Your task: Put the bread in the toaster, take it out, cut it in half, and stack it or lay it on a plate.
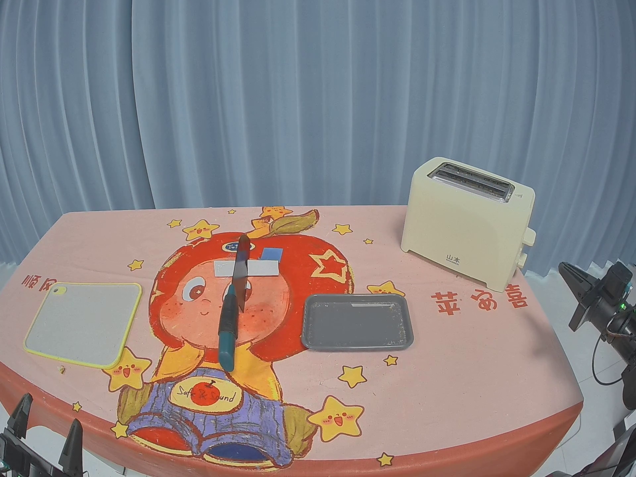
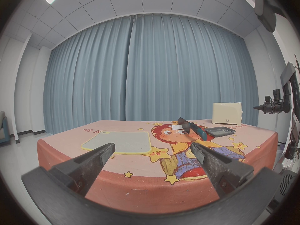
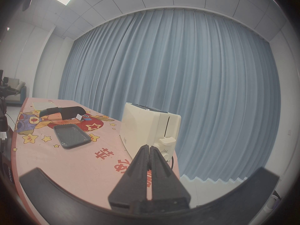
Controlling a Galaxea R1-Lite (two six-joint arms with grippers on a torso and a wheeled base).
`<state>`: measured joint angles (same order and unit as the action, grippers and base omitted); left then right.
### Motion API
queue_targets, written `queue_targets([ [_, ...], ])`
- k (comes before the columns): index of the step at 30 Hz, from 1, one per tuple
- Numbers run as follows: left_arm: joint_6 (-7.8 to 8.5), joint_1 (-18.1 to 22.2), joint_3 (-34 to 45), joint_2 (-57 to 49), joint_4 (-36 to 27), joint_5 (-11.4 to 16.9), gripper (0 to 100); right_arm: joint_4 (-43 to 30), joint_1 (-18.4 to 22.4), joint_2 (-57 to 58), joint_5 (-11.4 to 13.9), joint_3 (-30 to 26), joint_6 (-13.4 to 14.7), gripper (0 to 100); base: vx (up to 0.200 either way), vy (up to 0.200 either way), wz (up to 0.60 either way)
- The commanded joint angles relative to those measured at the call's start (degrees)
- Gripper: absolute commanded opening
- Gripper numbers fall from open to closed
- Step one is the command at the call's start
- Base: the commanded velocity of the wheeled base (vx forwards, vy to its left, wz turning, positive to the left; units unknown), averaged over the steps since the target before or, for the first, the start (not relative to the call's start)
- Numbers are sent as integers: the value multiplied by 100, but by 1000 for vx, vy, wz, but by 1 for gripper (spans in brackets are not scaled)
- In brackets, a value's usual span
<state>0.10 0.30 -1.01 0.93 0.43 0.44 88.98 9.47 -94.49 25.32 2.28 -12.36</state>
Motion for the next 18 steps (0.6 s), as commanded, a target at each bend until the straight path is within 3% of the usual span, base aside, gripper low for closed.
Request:
queue_targets([
  [1,-1,5,101,-93,1,0,100,5,2,-52,8,-35,-12,0,0,0,0],
  [14,-1,5,101,-93,1,0,100,-3,-7,-131,26,-149,-100,0,0,0,0],
  [18,-1,5,101,-93,1,0,100,-12,-7,-298,34,-219,-258,0,0,0,0],
])
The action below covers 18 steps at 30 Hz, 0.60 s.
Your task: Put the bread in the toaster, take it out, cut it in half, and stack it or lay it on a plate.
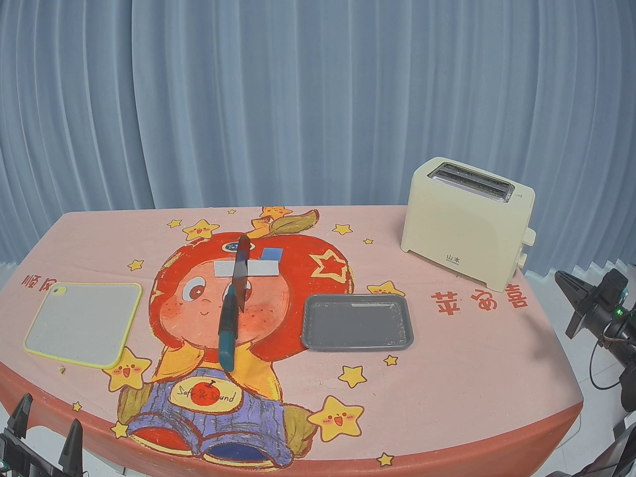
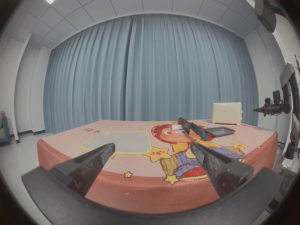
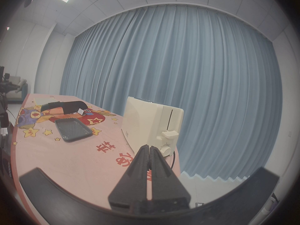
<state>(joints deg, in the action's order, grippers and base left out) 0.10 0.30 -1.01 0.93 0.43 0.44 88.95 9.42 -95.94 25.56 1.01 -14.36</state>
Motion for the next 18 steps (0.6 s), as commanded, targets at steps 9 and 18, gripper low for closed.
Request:
queue_targets([
  [9,-1,5,101,-93,1,0,100,-1,7,-302,19,-92,-137,0,0,0,0],
  [18,-1,5,101,-93,1,0,100,-36,7,-487,10,-92,-146,0,0,0,0],
])
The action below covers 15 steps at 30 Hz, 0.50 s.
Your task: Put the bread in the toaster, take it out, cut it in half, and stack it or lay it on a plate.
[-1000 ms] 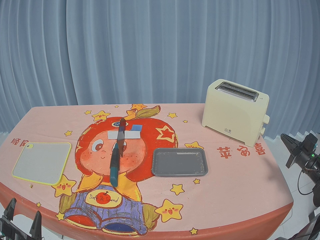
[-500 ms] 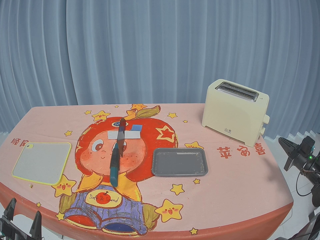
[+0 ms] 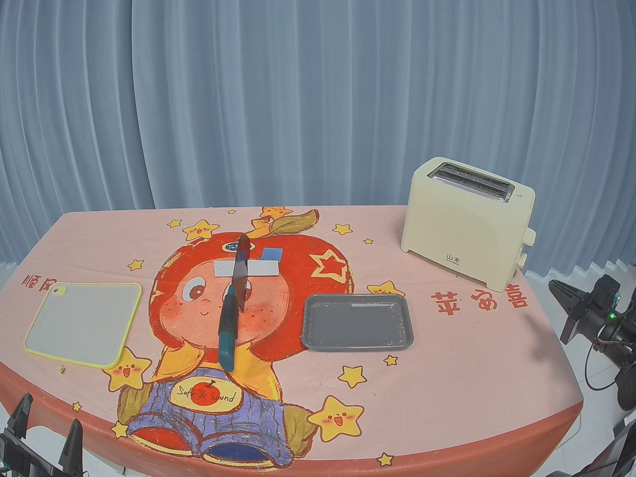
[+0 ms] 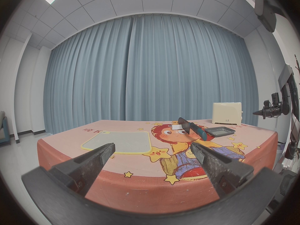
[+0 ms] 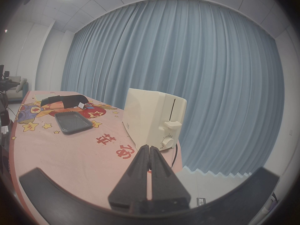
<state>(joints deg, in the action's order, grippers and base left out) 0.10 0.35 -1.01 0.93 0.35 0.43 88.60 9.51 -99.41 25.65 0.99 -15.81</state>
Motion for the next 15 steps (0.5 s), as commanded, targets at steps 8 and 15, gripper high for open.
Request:
queue_targets([
  [8,-1,0,101,-93,0,1,100,43,7,-263,2,-90,-1,0,0,0,0],
  [15,-1,0,101,-93,0,10,100,26,16,-447,10,-90,-1,0,0,0,0],
])
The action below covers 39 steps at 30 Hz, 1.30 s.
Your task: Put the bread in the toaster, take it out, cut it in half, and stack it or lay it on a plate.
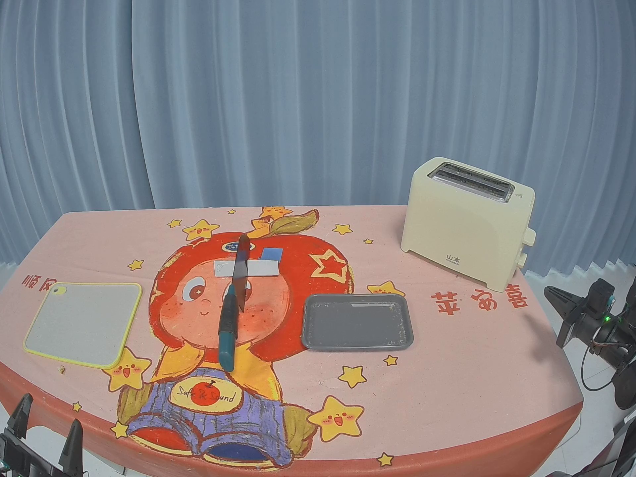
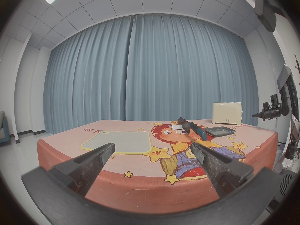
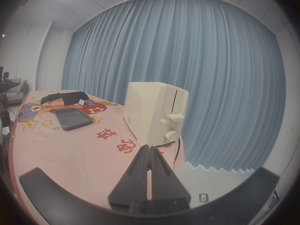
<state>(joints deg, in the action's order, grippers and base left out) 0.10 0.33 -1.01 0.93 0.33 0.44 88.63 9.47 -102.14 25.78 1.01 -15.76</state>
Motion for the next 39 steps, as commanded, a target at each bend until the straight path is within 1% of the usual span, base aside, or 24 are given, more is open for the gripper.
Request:
queue_targets([
  [1,-1,2,101,-93,2,0,100,41,37,-209,6,-92,-6,0,0,0,0],
  [11,-1,2,101,-93,2,0,100,32,-16,-244,-3,-92,-6,0,0,0,0],
  [14,-1,2,101,-93,2,0,100,41,-218,-350,14,-101,3,0,0,0,0],
  [19,-1,2,101,-93,11,0,100,50,-183,-473,-29,-101,-6,0,0,0,0],
  [26,-1,2,101,-93,2,0,100,50,-191,-508,-3,-92,12,0,0,0,0],
  [33,-1,2,101,-93,2,0,100,58,-147,-517,-12,57,73,0,0,0,0],
  [36,-1,2,101,-93,11,0,100,50,-103,-552,6,92,82,0,0,0,0],
  [39,-1,2,101,-93,2,0,100,50,-77,-596,85,171,117,0,0,0,0],
])
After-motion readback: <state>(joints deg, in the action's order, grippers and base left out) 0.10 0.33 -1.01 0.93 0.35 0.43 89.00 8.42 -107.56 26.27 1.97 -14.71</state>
